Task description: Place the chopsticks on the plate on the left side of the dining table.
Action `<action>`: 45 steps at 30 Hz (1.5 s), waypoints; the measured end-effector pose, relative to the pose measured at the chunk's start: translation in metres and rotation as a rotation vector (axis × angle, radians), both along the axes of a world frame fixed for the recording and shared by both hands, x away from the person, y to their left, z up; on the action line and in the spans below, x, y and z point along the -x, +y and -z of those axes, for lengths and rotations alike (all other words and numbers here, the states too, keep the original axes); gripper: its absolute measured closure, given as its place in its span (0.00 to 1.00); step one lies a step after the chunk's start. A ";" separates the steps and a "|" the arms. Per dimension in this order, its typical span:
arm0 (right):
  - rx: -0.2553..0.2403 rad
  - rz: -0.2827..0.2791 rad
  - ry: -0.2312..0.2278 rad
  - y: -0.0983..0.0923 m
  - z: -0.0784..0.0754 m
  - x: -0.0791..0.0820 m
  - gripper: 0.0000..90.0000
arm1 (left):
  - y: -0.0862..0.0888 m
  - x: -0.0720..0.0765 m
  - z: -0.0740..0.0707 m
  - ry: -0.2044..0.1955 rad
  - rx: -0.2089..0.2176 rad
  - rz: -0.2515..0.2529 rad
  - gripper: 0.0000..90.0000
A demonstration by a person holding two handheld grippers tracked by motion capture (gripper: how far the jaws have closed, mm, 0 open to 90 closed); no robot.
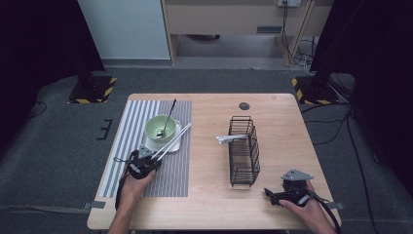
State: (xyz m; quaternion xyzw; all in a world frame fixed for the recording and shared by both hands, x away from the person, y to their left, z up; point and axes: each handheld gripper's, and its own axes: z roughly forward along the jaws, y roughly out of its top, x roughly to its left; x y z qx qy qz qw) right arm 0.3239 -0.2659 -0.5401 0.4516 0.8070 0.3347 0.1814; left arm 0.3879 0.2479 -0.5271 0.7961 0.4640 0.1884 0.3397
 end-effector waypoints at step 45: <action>0.001 -0.003 -0.003 0.000 0.000 0.001 0.00 | 0.014 0.018 -0.014 -0.143 -0.011 -0.071 0.35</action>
